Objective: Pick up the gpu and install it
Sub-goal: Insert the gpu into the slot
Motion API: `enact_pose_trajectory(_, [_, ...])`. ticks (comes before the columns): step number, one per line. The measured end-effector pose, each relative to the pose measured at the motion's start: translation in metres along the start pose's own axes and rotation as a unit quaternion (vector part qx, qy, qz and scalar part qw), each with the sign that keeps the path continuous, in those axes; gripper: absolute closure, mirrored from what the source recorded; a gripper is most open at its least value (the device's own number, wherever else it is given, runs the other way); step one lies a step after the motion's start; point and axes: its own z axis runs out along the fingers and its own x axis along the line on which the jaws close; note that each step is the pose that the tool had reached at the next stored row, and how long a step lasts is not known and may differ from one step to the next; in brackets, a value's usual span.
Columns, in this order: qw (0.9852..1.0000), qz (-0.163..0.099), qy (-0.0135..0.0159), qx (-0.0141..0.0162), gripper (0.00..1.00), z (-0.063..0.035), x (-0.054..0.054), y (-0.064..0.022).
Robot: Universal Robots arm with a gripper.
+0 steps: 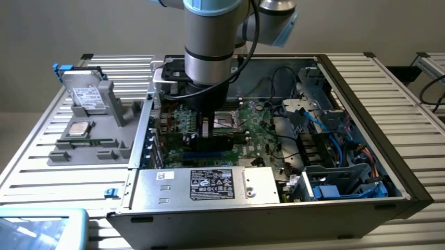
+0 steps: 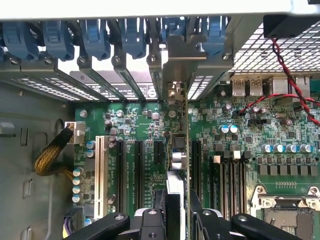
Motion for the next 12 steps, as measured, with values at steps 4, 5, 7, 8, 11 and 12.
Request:
enact_pose_trajectory(4, [1.0,0.0,-0.0001,0.0001,0.71,0.0008,0.0,0.0])
enact_pose_trajectory(5, [1.0,0.0,-0.0002,0.0001,0.71,0.0009,0.0003,0.0])
enact_pose_trajectory(7, [1.0,0.0,-0.0001,0.0001,0.71,0.001,0.0004,0.0])
enact_pose_trajectory(8, [1.0,0.0,-0.0001,0.0001,0.71,0.001,0.0004,0.0])
enact_pose_trajectory(11, [1.0,0.0,-0.0001,0.0,0.71,0.001,0.0004,0.0])
enact_pose_trajectory(12, [1.0,0.0,-0.0001,0.0002,0.71,0.0011,0.0004,0.0])
